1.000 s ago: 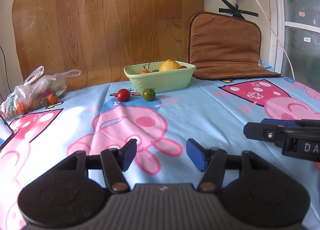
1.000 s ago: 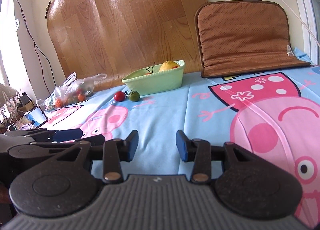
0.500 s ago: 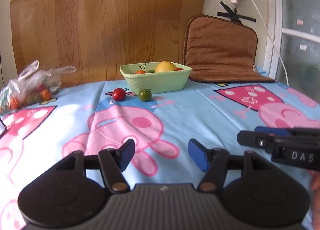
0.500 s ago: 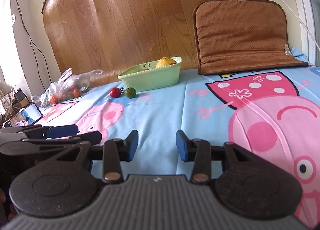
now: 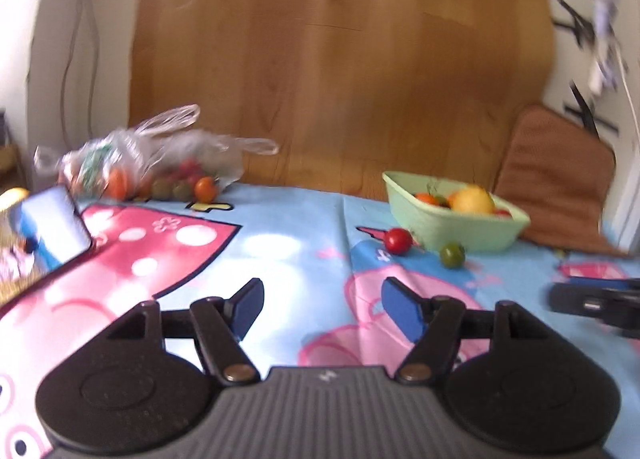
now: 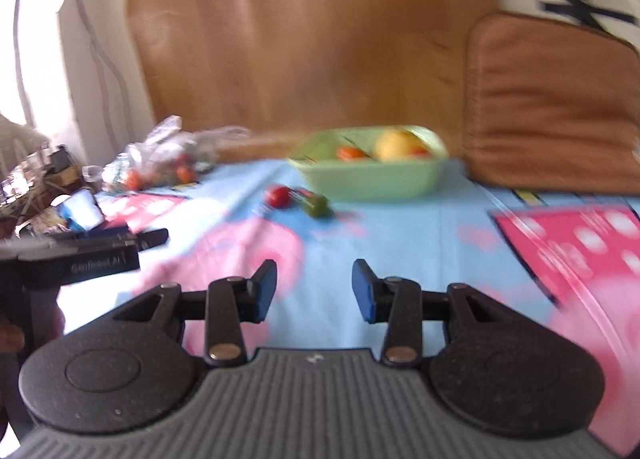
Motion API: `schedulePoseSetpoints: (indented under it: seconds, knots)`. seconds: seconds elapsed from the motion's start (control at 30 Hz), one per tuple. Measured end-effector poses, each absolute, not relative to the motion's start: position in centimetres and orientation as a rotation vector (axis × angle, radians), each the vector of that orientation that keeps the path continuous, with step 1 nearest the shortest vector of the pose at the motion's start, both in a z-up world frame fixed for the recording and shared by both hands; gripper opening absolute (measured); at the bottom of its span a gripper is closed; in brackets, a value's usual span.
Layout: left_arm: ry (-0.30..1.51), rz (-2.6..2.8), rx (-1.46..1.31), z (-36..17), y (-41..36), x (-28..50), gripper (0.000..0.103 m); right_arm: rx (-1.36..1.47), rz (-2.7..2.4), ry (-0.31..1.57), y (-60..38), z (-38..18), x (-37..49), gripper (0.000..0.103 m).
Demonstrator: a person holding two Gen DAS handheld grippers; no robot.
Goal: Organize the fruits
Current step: 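Grasp the red tomato with the left tool while the right tool grasps the green tomato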
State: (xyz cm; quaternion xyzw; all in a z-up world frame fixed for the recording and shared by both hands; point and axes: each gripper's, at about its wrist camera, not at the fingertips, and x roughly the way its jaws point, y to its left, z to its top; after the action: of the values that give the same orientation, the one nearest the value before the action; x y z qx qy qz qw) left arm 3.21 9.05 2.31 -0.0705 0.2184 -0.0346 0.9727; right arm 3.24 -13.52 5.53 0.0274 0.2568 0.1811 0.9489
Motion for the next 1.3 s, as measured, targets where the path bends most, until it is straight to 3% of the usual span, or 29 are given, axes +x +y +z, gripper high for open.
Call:
schedulePoseSetpoints:
  seconds: [0.2, 0.53, 0.57, 0.6, 0.7, 0.83, 0.9, 0.93, 1.07, 1.3]
  knots:
    - [0.484, -0.129, -0.159, 2.5, 9.2, 4.2, 0.065, 0.035, 0.290, 0.556, -10.1, 4.1, 9.8, 0.044]
    - [0.522, -0.475, 0.007, 3.6, 7.0, 14.7, 0.062, 0.005, 0.278, 0.651, -9.8, 2.5, 14.9, 0.044]
    - [0.528, -0.505, 0.020, 3.3, 6.5, 15.3, 0.062, -0.020, 0.281, 0.664, -9.6, 2.5, 15.2, 0.040]
    - [0.531, -0.523, 0.044, 3.1, 5.9, 15.9, 0.062, -0.036, 0.285, 0.673, -9.6, 2.3, 15.3, 0.030]
    - [0.516, -0.536, 0.107, 3.1, 4.4, 17.2, 0.059, -0.046, 0.275, 0.654, -10.5, 2.5, 14.3, 0.029]
    - [0.613, -0.539, 0.140, 2.2, 2.6, 19.7, 0.044, -0.042, 0.270, 0.642, -12.8, 2.8, 11.6, 0.029]
    - [0.680, -0.510, 0.133, 1.6, 2.2, 20.7, 0.030, -0.026, 0.272, 0.638, -13.6, 2.7, 10.2, 0.029]
    - [0.692, -0.500, 0.114, 1.4, 2.3, 20.9, 0.030, -0.010, 0.272, 0.639, -14.1, 2.7, 9.5, 0.029]
    - [0.694, -0.460, 0.062, 1.3, 3.0, 19.2, 0.029, 0.072, 0.268, 0.636, -15.5, 2.8, 7.9, 0.029]
    - [0.674, -0.490, 0.012, 0.8, 2.7, 8.7, 0.030, 0.084, 0.340, 0.631, -16.6, 3.4, 2.9, 0.029]
